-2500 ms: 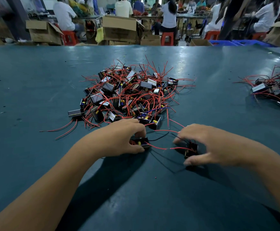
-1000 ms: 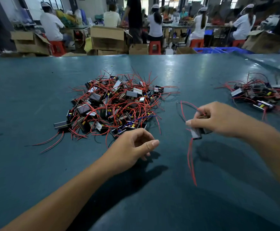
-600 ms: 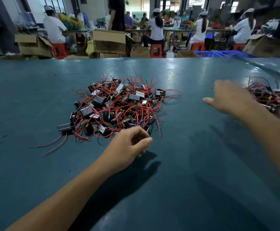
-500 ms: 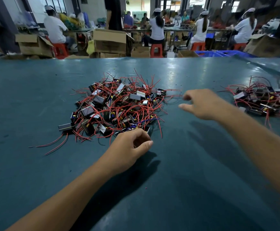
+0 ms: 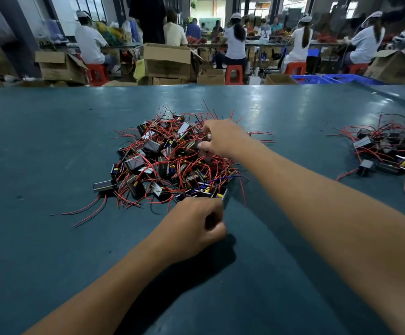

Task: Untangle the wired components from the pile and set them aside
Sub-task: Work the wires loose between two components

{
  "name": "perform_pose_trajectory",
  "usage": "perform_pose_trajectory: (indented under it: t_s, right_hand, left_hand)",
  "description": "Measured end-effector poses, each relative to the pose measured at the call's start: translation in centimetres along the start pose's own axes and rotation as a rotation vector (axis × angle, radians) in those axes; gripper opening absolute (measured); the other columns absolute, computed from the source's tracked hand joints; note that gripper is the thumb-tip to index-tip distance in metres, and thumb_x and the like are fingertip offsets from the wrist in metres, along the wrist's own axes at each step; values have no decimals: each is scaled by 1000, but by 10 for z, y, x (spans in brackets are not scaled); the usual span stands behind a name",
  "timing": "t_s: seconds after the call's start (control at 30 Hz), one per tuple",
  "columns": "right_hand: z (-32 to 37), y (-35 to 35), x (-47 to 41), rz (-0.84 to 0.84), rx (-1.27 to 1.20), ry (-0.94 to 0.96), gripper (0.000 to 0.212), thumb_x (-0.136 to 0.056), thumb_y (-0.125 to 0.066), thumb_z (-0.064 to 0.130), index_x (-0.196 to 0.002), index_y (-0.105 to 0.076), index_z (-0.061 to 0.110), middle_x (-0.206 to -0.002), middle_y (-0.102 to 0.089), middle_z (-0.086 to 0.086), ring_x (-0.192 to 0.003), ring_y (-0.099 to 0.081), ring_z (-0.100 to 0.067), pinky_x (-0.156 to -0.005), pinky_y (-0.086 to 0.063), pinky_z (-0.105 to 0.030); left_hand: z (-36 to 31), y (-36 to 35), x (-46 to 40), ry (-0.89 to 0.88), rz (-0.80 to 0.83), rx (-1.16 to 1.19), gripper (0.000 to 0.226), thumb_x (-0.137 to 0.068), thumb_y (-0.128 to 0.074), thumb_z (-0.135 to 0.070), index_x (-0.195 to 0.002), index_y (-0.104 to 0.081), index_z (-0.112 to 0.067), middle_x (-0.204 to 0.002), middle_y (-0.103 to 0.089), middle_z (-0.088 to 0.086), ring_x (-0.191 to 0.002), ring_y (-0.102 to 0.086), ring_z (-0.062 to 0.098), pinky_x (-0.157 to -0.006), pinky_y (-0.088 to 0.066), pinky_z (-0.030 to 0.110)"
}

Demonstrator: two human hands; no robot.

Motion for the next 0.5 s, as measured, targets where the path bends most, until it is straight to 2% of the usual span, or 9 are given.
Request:
perform_pose_trajectory:
  t_s: [0.1, 0.23, 0.3, 0.4, 0.43, 0.5]
  right_hand:
    - [8, -4, -5, 59, 188, 63, 37, -91, -64, 49, -110, -63, 17, -108, -66, -6, -99, -61, -28, -83, -54, -42]
    - [8, 8, 6, -87, 183, 89, 37, -94, -60, 50, -111, -63, 18, -103, -67, -4, -96, -63, -25, -83, -55, -40]
    - [5, 23, 16, -184, -38, 77, 35, -94, -61, 47, -109, -62, 16, -95, -65, 0, -86, -61, -19, -79, -53, -34]
    - [0, 55, 41, -337, -404, 76, 26, -93, -65, 40, -106, -60, 17, -87, -58, 8, -76, -56, -5, -68, -46, -11]
    - [-3, 65, 51, -371, -519, 79, 25, -93, -66, 38, -105, -59, 17, -89, -61, 6, -76, -60, -6, -66, -47, -10]
    - [-9, 78, 73, -403, -859, 85, 27, -92, -69, 29, -107, -57, 11, -95, -68, -7, -81, -71, -19, -67, -57, -25]
  left_hand:
    - [1, 0, 0, -17, 10, -13, 17, -92, -66, -24, -79, -58, -15, -72, -57, -6, -64, -46, 8, -60, -39, 27]
    - [3, 1, 1, -24, -20, -3, 20, -94, -65, -30, -80, -59, -17, -72, -57, -8, -64, -50, 9, -59, -42, 29]
    - [5, 2, 1, -8, -53, 28, 19, -95, -65, -31, -81, -61, -18, -71, -59, -8, -65, -52, 8, -58, -41, 24]
    - [9, 4, 1, 73, -96, 125, 16, -95, -65, -31, -84, -63, -20, -72, -62, -10, -68, -56, 4, -57, -38, 14]
    - [10, 4, 1, 95, -108, 169, 15, -95, -65, -30, -84, -63, -21, -72, -62, -9, -67, -55, 3, -57, -38, 13]
    - [12, 6, 0, 132, -143, 272, 13, -95, -66, -29, -86, -64, -20, -73, -62, -7, -64, -53, 3, -58, -40, 14]
Point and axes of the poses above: each hand's wrist, its own x-axis away from the middle knuckle, its own y-axis out of the back of the hand, z = x × y, the point moved 2 cm from there along -x, towards the middle knuckle
